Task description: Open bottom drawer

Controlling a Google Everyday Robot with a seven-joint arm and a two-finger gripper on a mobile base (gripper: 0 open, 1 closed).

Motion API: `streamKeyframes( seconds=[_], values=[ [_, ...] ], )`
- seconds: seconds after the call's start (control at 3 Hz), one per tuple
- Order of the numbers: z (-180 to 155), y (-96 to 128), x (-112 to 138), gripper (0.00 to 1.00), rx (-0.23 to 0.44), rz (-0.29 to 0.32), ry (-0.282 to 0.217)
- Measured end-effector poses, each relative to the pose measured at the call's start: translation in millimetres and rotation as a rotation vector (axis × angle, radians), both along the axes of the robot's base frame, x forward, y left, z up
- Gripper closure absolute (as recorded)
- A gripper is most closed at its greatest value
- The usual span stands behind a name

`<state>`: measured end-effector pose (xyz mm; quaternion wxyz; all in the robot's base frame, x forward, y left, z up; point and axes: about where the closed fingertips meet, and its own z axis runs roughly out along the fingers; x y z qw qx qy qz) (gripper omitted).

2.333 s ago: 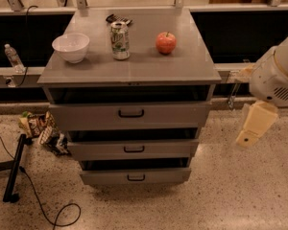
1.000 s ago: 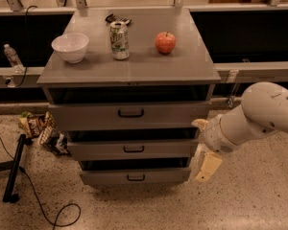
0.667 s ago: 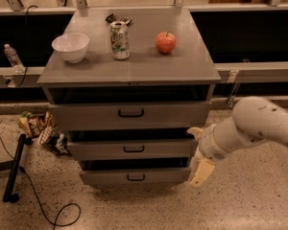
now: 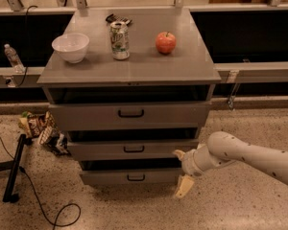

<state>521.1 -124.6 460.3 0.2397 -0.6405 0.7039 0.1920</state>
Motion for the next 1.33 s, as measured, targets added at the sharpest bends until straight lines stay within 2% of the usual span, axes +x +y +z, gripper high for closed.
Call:
streamKeyframes(
  seconds=[0.33, 0.67, 1.0, 1.33],
  values=[
    [0.0, 0.0, 0.0, 0.0, 0.0, 0.0, 0.0],
    [-35.5, 3.6, 10.6, 0.0, 0.013, 0.007, 0.016],
    [-121.7, 15.5, 48.0, 0.0, 0.055, 0.069, 0.009],
    [-156.0, 22.7, 66.6, 0.0, 0.076, 0.1, -0.002]
  ],
)
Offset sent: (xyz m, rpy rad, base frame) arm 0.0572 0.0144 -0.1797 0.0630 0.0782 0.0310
